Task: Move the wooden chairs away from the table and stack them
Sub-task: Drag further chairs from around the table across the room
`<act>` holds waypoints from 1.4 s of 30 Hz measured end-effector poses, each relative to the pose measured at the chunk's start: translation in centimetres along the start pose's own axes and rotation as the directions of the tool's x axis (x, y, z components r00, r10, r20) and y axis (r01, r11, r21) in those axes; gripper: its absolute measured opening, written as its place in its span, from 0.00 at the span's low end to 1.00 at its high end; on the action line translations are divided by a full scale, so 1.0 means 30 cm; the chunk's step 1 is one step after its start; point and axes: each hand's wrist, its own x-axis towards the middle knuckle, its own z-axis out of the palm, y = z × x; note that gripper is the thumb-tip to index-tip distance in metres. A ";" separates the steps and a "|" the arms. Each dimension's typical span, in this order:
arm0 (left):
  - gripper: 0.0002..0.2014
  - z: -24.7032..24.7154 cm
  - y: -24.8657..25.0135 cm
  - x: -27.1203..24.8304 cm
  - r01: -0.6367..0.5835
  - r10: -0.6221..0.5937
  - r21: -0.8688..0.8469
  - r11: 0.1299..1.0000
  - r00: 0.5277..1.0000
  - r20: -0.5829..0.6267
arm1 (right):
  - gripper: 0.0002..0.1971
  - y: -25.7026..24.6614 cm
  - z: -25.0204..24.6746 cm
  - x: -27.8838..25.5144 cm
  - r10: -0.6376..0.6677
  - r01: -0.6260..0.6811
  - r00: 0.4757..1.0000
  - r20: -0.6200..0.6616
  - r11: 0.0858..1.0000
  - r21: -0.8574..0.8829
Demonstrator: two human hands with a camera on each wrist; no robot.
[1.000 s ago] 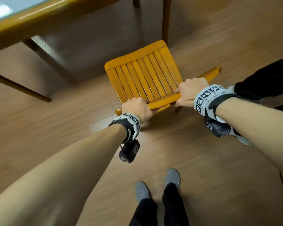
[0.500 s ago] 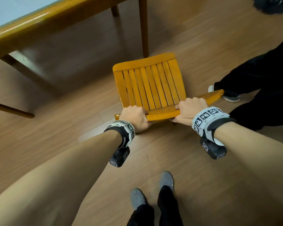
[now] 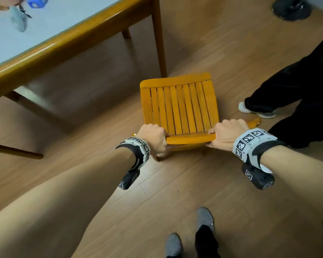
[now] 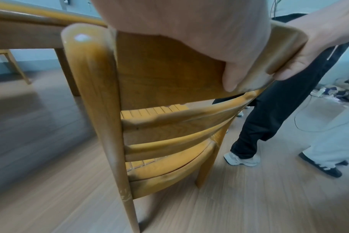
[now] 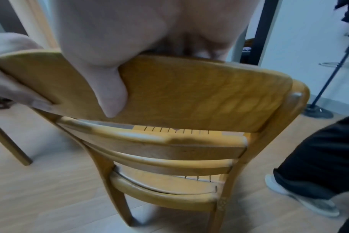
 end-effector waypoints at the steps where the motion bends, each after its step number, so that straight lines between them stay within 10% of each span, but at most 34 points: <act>1: 0.18 -0.002 -0.015 0.010 -0.008 0.008 0.008 1.000 1.000 0.002 | 0.27 -0.006 0.007 0.001 0.016 -0.016 1.000 -0.007 1.000 0.006; 7: 0.30 -0.145 -0.124 0.164 -0.042 0.042 0.029 0.999 0.999 -0.012 | 0.25 0.023 -0.136 0.101 0.072 -0.071 0.997 -0.032 0.996 0.051; 24: 0.21 -0.581 -0.628 0.883 0.011 -0.005 -0.043 0.999 0.991 0.132 | 0.17 0.073 -0.591 0.738 0.215 -0.201 0.975 -0.048 0.957 0.207; 42: 0.29 -0.902 -0.637 1.600 -0.015 0.021 -0.048 0.999 0.991 0.131 | 0.16 0.566 -0.891 1.271 0.352 -0.330 0.936 -0.014 0.891 0.312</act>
